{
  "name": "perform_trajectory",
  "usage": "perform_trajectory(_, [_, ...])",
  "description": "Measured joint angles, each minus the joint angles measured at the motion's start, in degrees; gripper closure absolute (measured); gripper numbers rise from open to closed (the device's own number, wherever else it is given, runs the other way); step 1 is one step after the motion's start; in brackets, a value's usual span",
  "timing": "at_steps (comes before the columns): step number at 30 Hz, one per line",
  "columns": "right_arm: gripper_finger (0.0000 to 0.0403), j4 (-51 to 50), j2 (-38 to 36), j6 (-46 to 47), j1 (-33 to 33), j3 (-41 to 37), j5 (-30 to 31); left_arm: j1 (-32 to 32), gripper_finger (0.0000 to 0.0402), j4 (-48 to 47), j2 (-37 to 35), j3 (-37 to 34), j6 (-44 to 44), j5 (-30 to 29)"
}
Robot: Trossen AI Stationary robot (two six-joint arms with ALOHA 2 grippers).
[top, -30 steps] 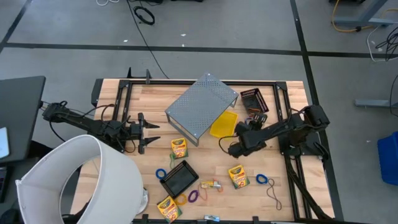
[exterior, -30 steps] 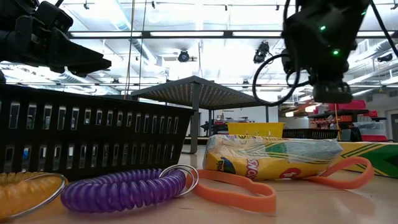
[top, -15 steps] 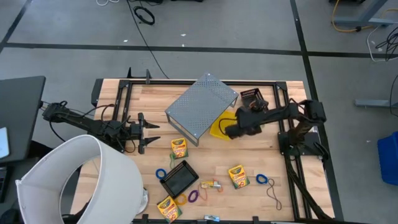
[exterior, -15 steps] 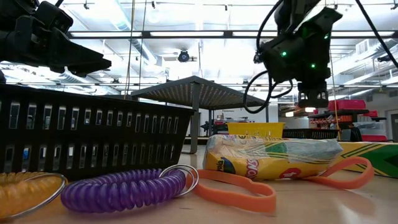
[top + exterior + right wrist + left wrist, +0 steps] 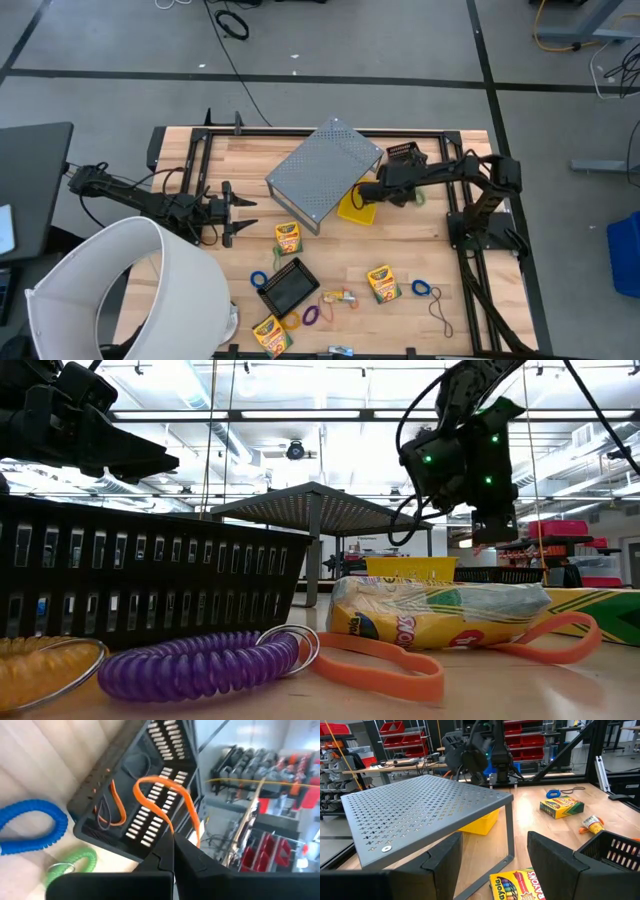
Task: Pick & Place Office Desk Supplies
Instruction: Put the orange rubber band into the top black bin, then put the purple rubber band into the top black bin
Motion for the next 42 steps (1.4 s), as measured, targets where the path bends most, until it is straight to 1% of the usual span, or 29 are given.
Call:
perform_trajectory(6, [0.0396, -0.24, 0.0, -2.07, -3.42, -0.01, -3.81, -0.02, 0.0174, 0.0, 0.0, 0.0, -0.01, 0.0])
perform_trajectory(10, [0.0378, -0.13, 0.0, -4.24, -4.54, -0.01, -5.72, 0.0, 0.0174, 0.0, 0.0, -0.02, -0.01, 0.0])
perform_trajectory(14, [0.0355, 0.23, 0.0, -5.87, -4.52, -0.01, -5.9, -0.01, 0.0174, 0.0, 0.0, 0.0, -0.01, 0.0])
perform_trajectory(18, [0.0318, 0.7, 0.0, -6.08, -4.5, -0.01, -5.99, -0.01, 0.0174, 0.0, 0.0, -0.01, -0.01, 0.0])
perform_trajectory(25, [0.023, 1.0, 0.0, -6.53, -4.5, -0.01, -5.91, 0.0, 0.0174, 0.0, 0.0, 0.0, -0.02, 0.0])
perform_trajectory(28, [0.021, 0.98, 0.0, -6.05, -4.2, -0.01, -5.44, -0.02, 0.0174, 0.0, 0.0, -0.01, -0.03, 0.0])
perform_trajectory(32, [0.0206, 0.79, 0.0, -5.84, -2.23, -0.01, -5.37, -0.01, 0.0174, 0.0, 0.0, -0.01, -0.03, 0.01])
perform_trajectory(35, [0.0214, 0.37, -0.86, -5.77, 0.46, 0.03, -7.09, 0.0, 0.0174, 0.0, 0.0, -0.02, -0.03, 0.0])
perform_trajectory(38, [0.0223, 0.3, -3.03, -5.54, 4.03, 0.1, -11.27, -0.02, 0.0174, -0.01, 0.0, 0.0, -0.21, 0.0])
perform_trajectory(42, [0.0229, -0.41, -7.56, -3.47, 9.86, 0.14, -19.45, -0.02, 0.0174, 0.0, 0.0, 0.0, -0.35, 0.0])
